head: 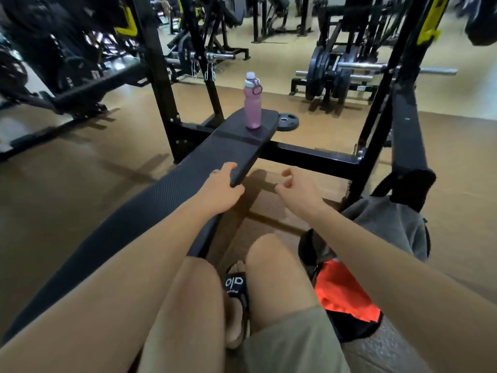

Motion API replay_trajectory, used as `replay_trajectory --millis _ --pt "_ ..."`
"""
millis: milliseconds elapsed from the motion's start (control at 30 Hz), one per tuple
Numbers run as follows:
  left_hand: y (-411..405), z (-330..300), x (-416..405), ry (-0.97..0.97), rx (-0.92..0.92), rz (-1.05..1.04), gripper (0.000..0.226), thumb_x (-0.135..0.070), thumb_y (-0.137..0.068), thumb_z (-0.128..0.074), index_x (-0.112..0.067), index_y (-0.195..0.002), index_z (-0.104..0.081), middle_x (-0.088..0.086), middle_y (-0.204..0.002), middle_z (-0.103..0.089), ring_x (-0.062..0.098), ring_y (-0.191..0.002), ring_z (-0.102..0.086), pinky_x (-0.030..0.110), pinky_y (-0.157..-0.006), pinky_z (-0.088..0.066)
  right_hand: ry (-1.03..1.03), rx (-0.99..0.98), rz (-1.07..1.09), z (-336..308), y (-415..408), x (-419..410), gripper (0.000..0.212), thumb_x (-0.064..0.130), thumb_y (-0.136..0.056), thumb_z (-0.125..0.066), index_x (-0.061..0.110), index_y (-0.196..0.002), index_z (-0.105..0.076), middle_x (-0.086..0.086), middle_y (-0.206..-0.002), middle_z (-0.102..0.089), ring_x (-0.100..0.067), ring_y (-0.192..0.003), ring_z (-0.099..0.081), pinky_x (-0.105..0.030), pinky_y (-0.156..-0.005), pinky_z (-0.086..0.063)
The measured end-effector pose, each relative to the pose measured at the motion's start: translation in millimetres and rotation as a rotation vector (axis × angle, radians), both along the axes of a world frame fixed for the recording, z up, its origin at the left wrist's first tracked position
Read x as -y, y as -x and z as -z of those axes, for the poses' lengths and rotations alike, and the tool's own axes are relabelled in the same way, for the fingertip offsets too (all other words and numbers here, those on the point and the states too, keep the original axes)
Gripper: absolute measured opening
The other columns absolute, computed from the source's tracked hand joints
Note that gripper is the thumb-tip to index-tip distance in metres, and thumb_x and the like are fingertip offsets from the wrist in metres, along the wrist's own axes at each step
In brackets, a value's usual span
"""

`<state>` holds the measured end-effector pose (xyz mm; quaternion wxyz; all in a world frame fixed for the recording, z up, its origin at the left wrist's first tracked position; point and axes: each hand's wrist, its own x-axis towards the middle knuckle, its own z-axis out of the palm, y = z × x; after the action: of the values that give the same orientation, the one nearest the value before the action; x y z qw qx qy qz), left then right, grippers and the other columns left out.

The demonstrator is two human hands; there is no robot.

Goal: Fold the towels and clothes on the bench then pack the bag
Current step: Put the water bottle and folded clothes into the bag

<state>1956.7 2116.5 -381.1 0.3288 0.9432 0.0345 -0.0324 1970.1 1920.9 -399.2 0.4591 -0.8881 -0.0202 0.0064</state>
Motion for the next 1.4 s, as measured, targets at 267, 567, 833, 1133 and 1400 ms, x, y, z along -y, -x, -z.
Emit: replay_trajectory --millis 267,567,833,1133,1400 --pt "-157.5 75.1 -28.3 -0.087 -0.054 -0.056 0.085 -0.041 -0.093 -0.065 -0.029 -0.158 -0.011 0.014 -0.153 -0.033 0.035 -0.133 -0.044 0.050 -0.110 -0.042 0.051 -0.099 0.049 50.5 -167.5 -48.7 0.062 0.036 -0.093 -0.064 0.020 -0.146 -0.039 -0.006 -0.124 -0.063 -0.025 -0.112 -0.061 -0.040 -0.092 -0.054" --pt "-303.7 191.7 -46.5 -0.560 0.031 0.041 0.095 -0.078 -0.087 -0.037 -0.028 -0.162 -0.006 0.007 -0.170 -0.002 0.028 -0.156 -0.001 0.051 -0.125 -0.003 -0.089 -0.120 -0.035 121.2 -368.9 -86.3 0.082 0.038 -0.086 -0.075 0.018 -0.150 -0.028 0.001 -0.133 -0.052 -0.017 -0.122 -0.054 -0.033 -0.102 -0.045" --pt "-381.9 197.5 -48.2 -0.483 0.196 0.036 0.098 -0.084 -0.080 -0.038 -0.030 -0.159 -0.022 -0.003 -0.168 -0.017 0.016 -0.155 -0.010 0.043 -0.126 -0.005 -0.239 -0.051 0.202 158.2 -505.4 -131.7 0.123 0.042 -0.066 -0.089 0.016 -0.158 -0.011 -0.005 -0.158 -0.031 -0.026 -0.142 -0.036 -0.039 -0.116 -0.034" --pt "-380.1 198.6 -46.9 -0.476 0.215 0.026 0.096 -0.082 -0.082 -0.038 -0.030 -0.160 -0.019 -0.004 -0.169 -0.013 0.014 -0.155 -0.005 0.043 -0.126 -0.001 -0.195 0.070 0.261 157.6 -546.6 -148.9 0.099 0.056 -0.058 -0.083 0.021 -0.140 -0.038 -0.001 -0.127 -0.057 -0.028 -0.121 -0.052 -0.048 -0.103 -0.047" --pt "-375.4 197.9 -45.5 -0.465 0.214 0.052 0.095 -0.078 -0.085 -0.038 -0.025 -0.161 -0.018 -0.001 -0.169 -0.015 0.016 -0.156 -0.008 0.042 -0.127 -0.006 -0.191 -0.004 0.191 146.7 -483.2 -135.4 0.068 0.034 -0.065 -0.087 0.022 -0.117 -0.045 0.006 -0.100 -0.059 -0.017 -0.097 -0.059 -0.027 -0.079 -0.048"
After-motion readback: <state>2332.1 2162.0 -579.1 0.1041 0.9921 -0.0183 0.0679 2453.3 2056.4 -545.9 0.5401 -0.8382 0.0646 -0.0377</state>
